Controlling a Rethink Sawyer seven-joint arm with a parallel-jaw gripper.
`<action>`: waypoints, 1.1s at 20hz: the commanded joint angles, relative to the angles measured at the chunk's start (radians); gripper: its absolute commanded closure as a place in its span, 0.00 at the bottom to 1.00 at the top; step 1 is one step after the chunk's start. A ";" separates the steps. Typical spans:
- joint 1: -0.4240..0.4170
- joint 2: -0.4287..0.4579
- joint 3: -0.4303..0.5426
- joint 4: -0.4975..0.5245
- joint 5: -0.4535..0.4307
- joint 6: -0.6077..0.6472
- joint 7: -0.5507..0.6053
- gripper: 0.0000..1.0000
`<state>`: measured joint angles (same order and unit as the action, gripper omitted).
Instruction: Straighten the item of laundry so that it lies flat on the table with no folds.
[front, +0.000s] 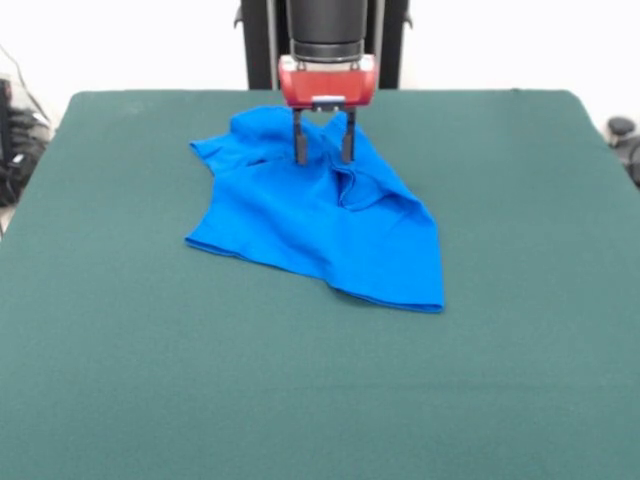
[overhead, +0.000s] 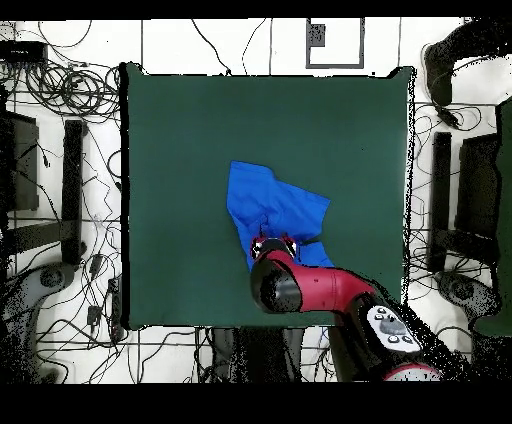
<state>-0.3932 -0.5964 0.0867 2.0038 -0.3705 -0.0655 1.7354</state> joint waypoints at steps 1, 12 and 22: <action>0.040 0.077 0.066 -0.076 0.003 -0.029 0.125 0.00; 0.072 0.027 0.115 0.035 0.072 -0.041 0.218 0.00; 0.108 0.030 0.089 0.036 0.101 -0.063 0.219 0.00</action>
<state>-0.3222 -0.5708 0.0869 2.0255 -0.3296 -0.0657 1.7354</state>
